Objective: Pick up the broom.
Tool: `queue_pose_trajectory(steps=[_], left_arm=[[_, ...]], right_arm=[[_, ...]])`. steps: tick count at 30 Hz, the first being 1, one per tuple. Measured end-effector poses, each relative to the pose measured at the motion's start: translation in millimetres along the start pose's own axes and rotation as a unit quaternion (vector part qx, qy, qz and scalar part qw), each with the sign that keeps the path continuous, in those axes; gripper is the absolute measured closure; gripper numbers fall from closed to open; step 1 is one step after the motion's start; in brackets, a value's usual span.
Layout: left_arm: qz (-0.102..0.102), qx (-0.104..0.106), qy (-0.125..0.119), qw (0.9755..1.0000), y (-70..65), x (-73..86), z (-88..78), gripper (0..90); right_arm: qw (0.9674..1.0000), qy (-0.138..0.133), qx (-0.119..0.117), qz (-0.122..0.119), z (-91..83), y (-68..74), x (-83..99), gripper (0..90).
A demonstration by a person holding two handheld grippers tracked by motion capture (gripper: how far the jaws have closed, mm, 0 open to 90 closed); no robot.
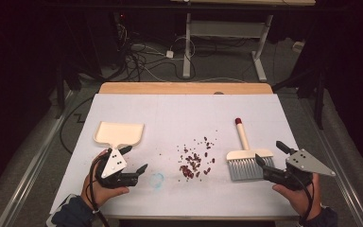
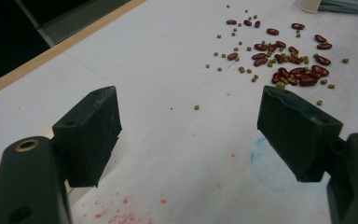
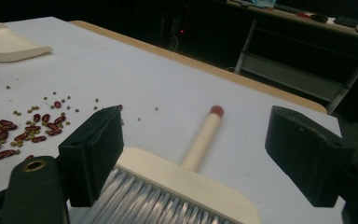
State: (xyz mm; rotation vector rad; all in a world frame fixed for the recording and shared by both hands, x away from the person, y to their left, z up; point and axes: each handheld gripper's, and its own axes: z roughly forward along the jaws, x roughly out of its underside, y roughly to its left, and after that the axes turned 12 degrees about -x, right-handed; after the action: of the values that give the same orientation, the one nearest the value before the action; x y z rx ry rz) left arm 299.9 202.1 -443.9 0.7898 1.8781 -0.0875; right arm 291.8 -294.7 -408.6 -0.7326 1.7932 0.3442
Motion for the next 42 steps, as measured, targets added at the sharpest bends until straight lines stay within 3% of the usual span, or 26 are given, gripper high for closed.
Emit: queue_pose_trajectory(steps=[6, 8, 12, 17, 19, 20, 21, 22, 23, 24, 25, 26, 27, 28, 29, 30, 33, 34, 37, 40, 41, 42], left_arm=[[0.008, 0.006, 0.013, 0.9999, 0.8, 2.5, 6.6, 21.0], [0.007, 0.006, 0.006, 0.9999, 2.3, 1.3, 8.2, 21.0], [0.015, 0.010, 0.019, 0.9996, 1.2, 3.1, 12.8, 21.2], [0.021, 0.012, 0.032, 0.9992, -1.8, 5.4, 13.8, 21.5], [0.023, 0.016, 0.035, 0.9990, -1.8, 5.3, 14.5, 21.6], [0.022, 0.019, 0.035, 0.9990, -1.5, 5.2, 15.3, 21.7], [0.021, 0.021, 0.038, 0.9988, -1.4, 5.1, 16.1, 21.7], [0.017, 0.023, 0.043, 0.9987, -1.8, 5.0, 17.0, 21.7], [0.016, 0.024, 0.044, 0.9986, -1.9, 4.8, 17.7, 21.9], [0.015, 0.024, 0.045, 0.9986, -1.9, 4.7, 18.3, 21.9], [0.016, 0.025, 0.047, 0.9985, -2.1, 4.6, 18.8, 21.9], [0.018, 0.025, 0.048, 0.9984, -2.3, 4.3, 18.9, 21.9], [0.020, 0.024, 0.048, 0.9983, -2.6, 4.0, 18.6, 21.9], [0.022, 0.024, 0.048, 0.9983, -3.1, 3.8, 18.1, 21.9], [0.022, 0.024, 0.049, 0.9983, -3.6, 3.8, 17.7, 21.9], [0.024, 0.024, 0.048, 0.9982, -4.5, 4.0, 16.7, 21.9], [0.028, 0.026, 0.052, 0.9979, -6.5, 5.6, 14.5, 21.9], [0.033, 0.024, 0.049, 0.9980, -6.5, 5.6, 14.2, 21.9], [0.030, 0.027, 0.051, 0.9979, -6.8, 5.0, 14.7, 21.9], [0.032, 0.028, 0.055, 0.9976, -6.7, 5.2, 16.6, 21.9], [0.031, 0.032, 0.054, 0.9975, -6.8, 5.3, 17.3, 21.9], [0.032, 0.031, 0.055, 0.9975, -7.1, 4.9, 17.7, 21.9]], right_arm=[[1.0000, 0.006, 0.007, 0.002, 1.9, 0.6, -0.7, 19.8], [0.9999, 0.012, 0.005, 0.003, 2.7, 0.5, -0.8, 19.6], [0.9993, 0.033, 0.015, 0.004, 7.4, -2.0, -4.8, 19.4], [0.9969, 0.071, 0.014, 0.030, 25.7, -20.0, -18.8, 19.7], [0.9961, 0.067, -0.014, 0.056, 34.5, -34.1, -25.2, 20.2], [0.9921, 0.104, -0.017, 0.068, 49.5, -46.0, -32.7, 21.9], [0.9897, 0.118, -0.014, 0.080, 58.0, -51.2, -36.4, 22.1], [0.9897, 0.118, -0.014, 0.080, 58.0, -51.2, -36.4, 22.1], [0.9800, 0.172, -0.010, 0.100, 79.3, -59.5, -42.4, 24.5], [0.9800, 0.172, -0.010, 0.100, 79.3, -59.5, -42.4, 24.5], [0.9722, 0.209, 0.007, 0.105, 101.4, -63.7, -44.7, 26.7], [0.9722, 0.209, 0.007, 0.105, 101.4, -63.7, -44.7, 26.7], [0.9671, 0.233, 0.019, 0.100, 112.3, -64.7, -44.4, 28.1], [0.9558, 0.273, 0.019, 0.108, 132.0, -67.4, -40.7, 27.7], [0.9518, 0.283, 0.012, 0.118, 138.0, -68.9, -38.2, 27.9], [0.9437, 0.303, 0.006, 0.131, 147.0, -70.5, -33.2, 28.5], [0.9307, 0.339, 0.011, 0.138, 160.7, -70.9, -22.9, 33.5], [0.9307, 0.339, 0.011, 0.138, 160.7, -70.9, -22.9, 33.5], [0.9209, 0.359, -0.007, 0.153, 168.0, -69.8, -11.6, 42.8], [0.9247, 0.344, -0.008, 0.164, 166.3, -68.4, -7.7, 49.0], [0.9339, 0.319, -0.003, 0.162, 164.4, -66.0, -4.9, 61.0], [0.9367, 0.312, 0.003, 0.159, 164.1, -64.3, -3.4, 61.5]])
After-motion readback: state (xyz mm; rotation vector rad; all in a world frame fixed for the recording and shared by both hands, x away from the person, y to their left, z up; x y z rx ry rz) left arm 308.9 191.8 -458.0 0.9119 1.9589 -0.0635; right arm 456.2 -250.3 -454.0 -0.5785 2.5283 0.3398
